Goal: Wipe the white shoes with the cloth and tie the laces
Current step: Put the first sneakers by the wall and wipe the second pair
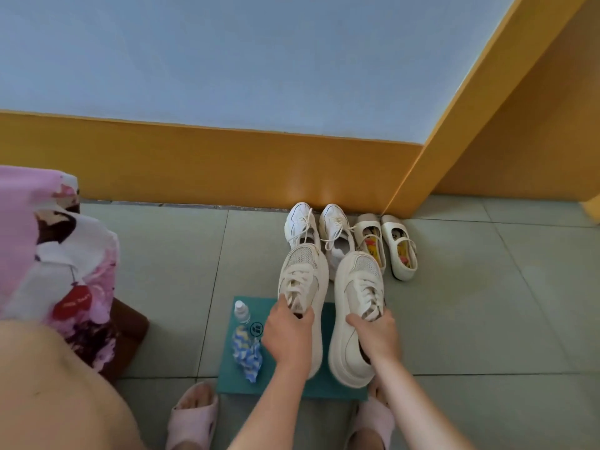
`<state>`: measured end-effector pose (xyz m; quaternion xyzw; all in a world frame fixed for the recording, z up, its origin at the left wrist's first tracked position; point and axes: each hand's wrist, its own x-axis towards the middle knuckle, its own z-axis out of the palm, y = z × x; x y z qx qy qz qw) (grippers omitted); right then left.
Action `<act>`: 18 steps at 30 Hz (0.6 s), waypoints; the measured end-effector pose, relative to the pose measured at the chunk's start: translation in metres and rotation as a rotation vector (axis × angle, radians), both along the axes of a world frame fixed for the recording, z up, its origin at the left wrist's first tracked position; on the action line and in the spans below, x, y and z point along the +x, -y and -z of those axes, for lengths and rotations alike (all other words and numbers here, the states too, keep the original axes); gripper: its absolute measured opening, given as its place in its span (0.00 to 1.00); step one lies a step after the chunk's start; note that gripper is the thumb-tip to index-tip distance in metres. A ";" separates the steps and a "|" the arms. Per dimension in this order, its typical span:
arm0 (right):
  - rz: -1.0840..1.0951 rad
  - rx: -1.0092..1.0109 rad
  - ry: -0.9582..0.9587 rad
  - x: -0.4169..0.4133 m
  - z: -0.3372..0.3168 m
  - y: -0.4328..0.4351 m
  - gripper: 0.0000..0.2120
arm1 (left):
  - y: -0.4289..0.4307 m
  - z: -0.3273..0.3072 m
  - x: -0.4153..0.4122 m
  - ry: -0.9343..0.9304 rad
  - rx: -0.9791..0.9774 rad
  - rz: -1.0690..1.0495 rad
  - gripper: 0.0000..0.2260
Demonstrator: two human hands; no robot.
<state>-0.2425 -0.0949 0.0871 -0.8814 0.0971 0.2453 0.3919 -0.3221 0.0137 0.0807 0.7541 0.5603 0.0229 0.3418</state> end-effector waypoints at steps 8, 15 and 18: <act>-0.077 -0.111 0.023 -0.030 0.025 0.012 0.31 | 0.031 0.025 -0.025 -0.039 0.008 -0.041 0.24; -0.139 -0.234 0.046 -0.039 0.035 0.012 0.33 | 0.035 0.029 -0.030 -0.081 0.025 -0.064 0.30; -0.124 -0.239 0.032 -0.044 0.037 0.008 0.34 | 0.036 0.027 -0.027 -0.115 0.037 -0.031 0.30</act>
